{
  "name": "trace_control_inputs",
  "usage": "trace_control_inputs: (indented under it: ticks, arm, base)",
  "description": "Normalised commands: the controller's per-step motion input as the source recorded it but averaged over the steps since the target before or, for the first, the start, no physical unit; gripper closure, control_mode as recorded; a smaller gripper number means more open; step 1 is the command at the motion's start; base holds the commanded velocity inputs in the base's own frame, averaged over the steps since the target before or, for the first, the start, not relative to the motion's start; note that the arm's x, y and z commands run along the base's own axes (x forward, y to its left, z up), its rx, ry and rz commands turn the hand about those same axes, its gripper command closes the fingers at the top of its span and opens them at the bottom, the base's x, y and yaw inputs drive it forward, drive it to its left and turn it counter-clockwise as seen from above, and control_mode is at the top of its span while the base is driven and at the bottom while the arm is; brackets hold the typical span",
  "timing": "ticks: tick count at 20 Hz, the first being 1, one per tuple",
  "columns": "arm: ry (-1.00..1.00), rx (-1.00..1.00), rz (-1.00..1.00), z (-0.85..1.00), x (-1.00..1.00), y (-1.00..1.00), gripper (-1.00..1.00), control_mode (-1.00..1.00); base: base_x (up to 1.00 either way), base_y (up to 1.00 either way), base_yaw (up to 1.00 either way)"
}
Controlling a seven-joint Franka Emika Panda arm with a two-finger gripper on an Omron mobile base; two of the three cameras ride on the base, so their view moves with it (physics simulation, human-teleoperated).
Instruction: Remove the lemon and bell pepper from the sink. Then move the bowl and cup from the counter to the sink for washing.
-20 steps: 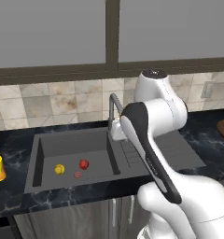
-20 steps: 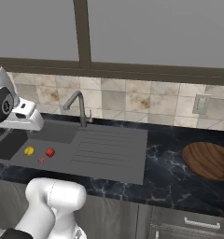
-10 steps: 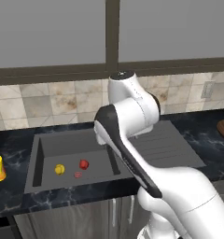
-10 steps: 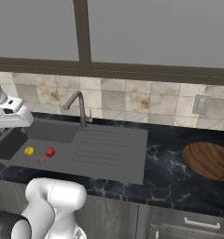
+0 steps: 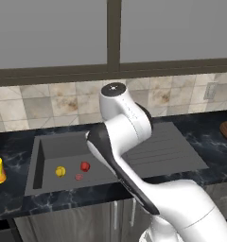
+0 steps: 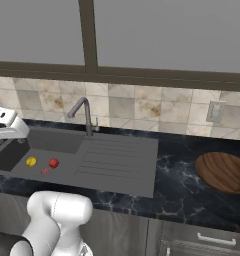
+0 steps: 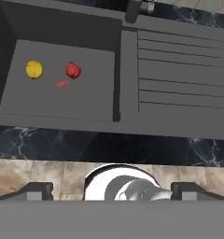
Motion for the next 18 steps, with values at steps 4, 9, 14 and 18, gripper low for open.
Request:
trace_control_inputs:
  ticks: [4,9,14,18]
  arm:
    - [-0.21,0.11,0.03,-0.20,0.15,0.09,-1.00,-1.00]
    - [-0.14,0.13,0.01,-0.13,0.23,0.14,-1.00,-1.00]
    - [-0.04,0.13,0.00,-0.06,0.29,0.15,-1.00,-1.00]
    - [0.00,0.10,0.00,-0.05,0.31,0.10,-1.00,-1.00]
  base:
    - [0.00,0.00,0.00]
    - [0.00,0.00,0.00]
    - [0.00,0.00,0.00]
    - [0.00,0.00,0.00]
